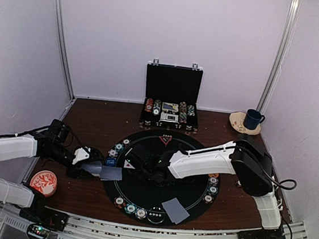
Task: Distribute texas hold em gaming equipment
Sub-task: Flop the poker card in the community card area.
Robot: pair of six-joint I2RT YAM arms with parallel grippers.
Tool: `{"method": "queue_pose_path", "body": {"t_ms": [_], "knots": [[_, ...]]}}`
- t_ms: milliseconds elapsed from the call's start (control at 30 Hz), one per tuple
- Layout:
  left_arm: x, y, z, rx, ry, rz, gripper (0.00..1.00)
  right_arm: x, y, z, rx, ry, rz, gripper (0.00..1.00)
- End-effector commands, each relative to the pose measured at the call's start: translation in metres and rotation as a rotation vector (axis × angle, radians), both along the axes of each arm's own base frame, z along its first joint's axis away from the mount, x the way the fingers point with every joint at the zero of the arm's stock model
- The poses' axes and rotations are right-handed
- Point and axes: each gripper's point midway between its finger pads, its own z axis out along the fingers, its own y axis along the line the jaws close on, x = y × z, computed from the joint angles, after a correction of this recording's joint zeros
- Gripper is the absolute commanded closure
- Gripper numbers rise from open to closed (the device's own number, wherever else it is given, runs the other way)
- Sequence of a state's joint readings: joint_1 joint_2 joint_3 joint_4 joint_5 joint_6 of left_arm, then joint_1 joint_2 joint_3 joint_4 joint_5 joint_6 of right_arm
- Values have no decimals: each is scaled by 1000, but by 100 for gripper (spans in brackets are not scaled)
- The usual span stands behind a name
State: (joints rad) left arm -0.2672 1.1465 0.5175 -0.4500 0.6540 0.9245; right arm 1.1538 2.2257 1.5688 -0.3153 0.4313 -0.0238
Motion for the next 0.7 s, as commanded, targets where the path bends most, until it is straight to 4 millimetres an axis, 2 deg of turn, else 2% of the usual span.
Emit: {"method": "queue_pose_path", "body": {"t_ms": [0,133,667], "knots": [[5,-2,4,-18,-16,1,89,-4,-3,-8,-17,10,48,100],[5,-2,3,-17,-15,3,89,-7,-4,-7,-12,10,77,100],[5,-2,4,-18,-16,4,89,0,-5,-6,-50,-46,97,100]]}}
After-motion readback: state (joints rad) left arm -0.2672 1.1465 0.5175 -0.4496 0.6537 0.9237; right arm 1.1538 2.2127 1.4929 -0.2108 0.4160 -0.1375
